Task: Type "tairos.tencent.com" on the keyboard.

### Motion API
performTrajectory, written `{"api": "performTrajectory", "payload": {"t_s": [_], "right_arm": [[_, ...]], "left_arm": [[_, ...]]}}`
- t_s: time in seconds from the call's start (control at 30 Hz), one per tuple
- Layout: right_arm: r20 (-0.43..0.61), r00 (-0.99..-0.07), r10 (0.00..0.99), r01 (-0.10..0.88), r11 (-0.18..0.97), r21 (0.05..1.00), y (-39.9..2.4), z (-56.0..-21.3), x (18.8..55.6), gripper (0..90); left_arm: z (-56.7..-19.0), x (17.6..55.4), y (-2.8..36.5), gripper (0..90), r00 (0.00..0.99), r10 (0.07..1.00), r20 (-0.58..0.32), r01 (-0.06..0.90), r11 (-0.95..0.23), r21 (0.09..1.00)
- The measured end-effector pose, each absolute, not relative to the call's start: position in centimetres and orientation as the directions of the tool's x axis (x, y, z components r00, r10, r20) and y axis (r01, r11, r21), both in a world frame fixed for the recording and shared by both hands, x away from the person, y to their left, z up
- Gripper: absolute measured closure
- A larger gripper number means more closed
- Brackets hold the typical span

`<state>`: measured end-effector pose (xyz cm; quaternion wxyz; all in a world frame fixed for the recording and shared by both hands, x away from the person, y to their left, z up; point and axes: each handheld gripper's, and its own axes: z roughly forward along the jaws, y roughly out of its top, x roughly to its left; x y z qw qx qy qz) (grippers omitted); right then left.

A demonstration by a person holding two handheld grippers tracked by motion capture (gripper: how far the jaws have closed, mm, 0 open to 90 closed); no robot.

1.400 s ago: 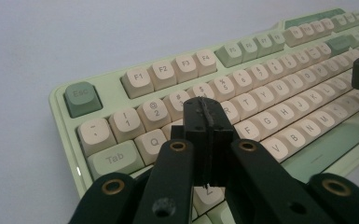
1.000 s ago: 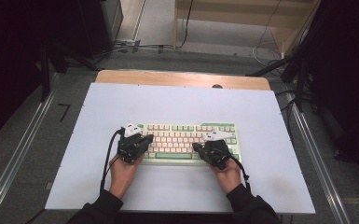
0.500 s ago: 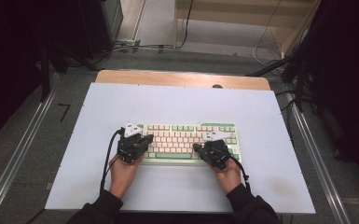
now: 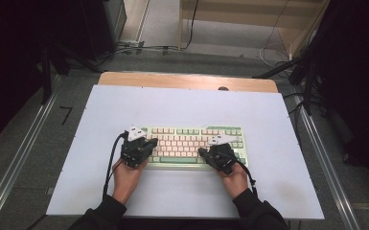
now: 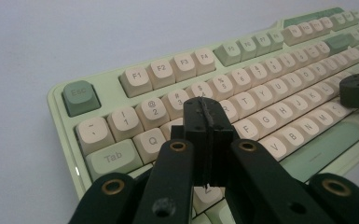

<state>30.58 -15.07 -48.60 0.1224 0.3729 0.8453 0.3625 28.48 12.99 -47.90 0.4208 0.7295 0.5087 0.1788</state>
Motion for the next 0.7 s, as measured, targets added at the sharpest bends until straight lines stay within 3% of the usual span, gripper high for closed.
{"api": "performTrajectory", "payload": {"t_s": [0.7], "right_arm": [[0.076,-0.689,0.721,0.508,0.405,0.760,-15.3,-47.5,30.3,87.3]], "left_arm": [[-47.9,28.5,12.9,90.0,0.419,0.893,-0.165,0.589,-0.130,0.797]]}}
